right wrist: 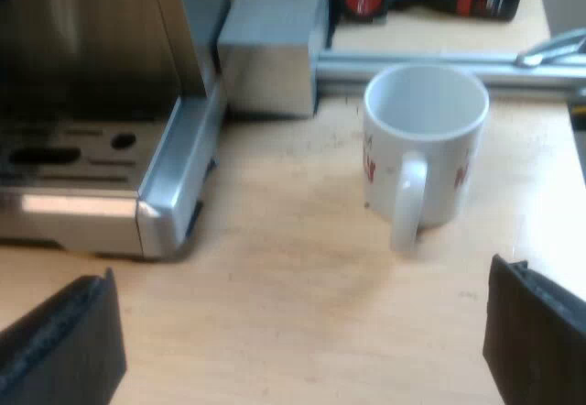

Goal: Put the handle in the coffee machine

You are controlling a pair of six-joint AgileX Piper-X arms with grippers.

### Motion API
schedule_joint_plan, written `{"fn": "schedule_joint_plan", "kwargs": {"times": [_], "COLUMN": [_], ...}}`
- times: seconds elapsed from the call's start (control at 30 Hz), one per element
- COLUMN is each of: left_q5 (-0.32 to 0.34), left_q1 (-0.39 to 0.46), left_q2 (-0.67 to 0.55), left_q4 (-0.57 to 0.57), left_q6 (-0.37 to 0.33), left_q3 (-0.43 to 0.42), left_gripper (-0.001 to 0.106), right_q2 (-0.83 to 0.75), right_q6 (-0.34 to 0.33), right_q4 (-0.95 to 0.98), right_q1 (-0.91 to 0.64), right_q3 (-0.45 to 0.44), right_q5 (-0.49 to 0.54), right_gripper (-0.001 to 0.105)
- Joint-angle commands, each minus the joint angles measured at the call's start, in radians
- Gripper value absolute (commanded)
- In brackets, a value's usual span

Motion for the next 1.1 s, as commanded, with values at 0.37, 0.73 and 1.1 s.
{"fn": "schedule_joint_plan", "kwargs": {"times": [0.37,0.73,1.1], "left_q5": [-0.010,-0.010,-0.010], "left_q1": [0.001,0.001,0.001], "left_q2": [-0.140,-0.140,-0.140], "left_q4": [-0.082,-0.082,-0.082], "left_q6": [-0.009,-0.009,-0.009], "left_q3": [0.069,0.069,0.069], "left_gripper": [0.095,0.095,0.095], "right_q2": [-0.045,-0.043,-0.043], "right_q6": [-0.011,-0.011,-0.011], "right_q4": [-0.006,-0.010,-0.010], "right_q1": [-0.005,-0.005,-0.005], "right_q3": [0.085,0.146,0.146], "right_q5": [-0.007,-0.007,-0.007], "right_gripper": [0.082,0.082,0.082]}}
